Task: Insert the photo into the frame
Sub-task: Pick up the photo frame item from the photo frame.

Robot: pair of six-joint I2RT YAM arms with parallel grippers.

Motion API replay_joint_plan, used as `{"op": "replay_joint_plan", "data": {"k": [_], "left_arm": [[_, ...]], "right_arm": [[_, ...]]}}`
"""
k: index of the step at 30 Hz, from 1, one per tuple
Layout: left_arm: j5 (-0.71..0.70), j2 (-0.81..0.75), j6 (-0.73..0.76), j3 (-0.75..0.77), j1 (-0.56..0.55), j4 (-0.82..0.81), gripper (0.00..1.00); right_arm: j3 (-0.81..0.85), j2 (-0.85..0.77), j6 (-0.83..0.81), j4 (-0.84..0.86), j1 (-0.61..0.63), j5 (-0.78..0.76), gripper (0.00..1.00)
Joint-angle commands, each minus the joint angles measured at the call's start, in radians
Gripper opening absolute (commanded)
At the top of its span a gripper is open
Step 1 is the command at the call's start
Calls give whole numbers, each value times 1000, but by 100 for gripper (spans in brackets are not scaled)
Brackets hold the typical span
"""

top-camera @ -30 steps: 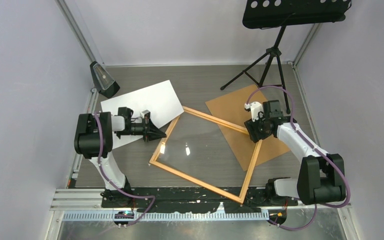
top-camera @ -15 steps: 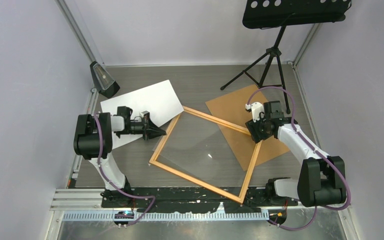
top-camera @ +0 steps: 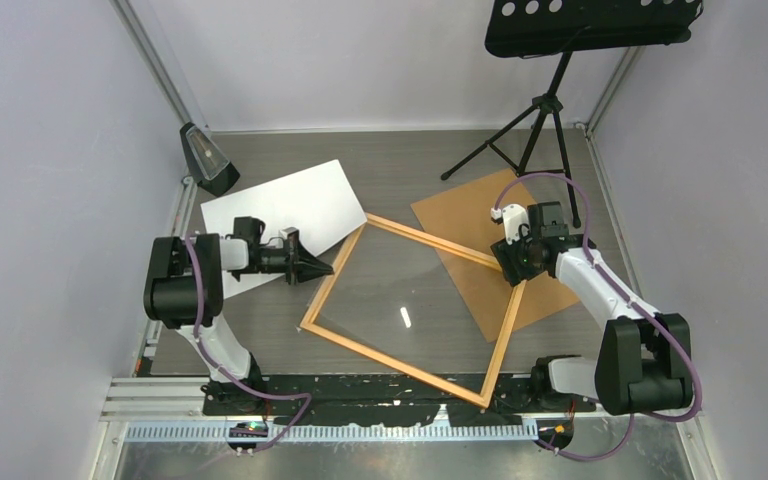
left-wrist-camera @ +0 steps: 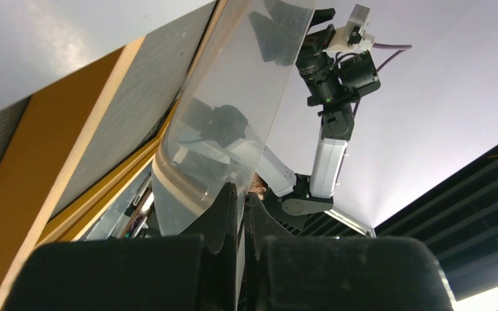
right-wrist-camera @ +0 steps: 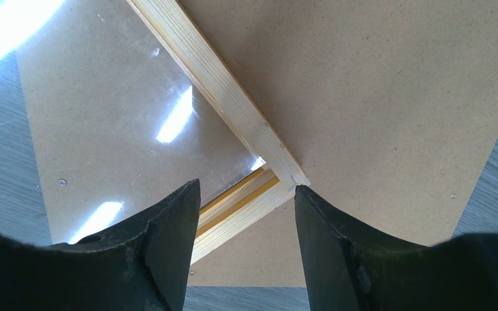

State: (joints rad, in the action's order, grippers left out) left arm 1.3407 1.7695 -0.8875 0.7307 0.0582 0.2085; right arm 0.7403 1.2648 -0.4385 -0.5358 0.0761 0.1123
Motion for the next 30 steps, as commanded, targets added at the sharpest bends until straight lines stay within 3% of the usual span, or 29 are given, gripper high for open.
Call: {"op": "replay_joint_plan", "data": {"k": [1,15,30], "left_arm": [[-6,-51,-27,-32,-14,-26,0],[-88,-102,35,-89,-21,-34,0],[-58,-36,169,-18,-78,7,0]], "right_arm": [[7,-37,-6,7,-5,-12,62],[-5,-41,-7,21,-6,-8,62],[-13,-41,-8,31,-5,-6,62]]}}
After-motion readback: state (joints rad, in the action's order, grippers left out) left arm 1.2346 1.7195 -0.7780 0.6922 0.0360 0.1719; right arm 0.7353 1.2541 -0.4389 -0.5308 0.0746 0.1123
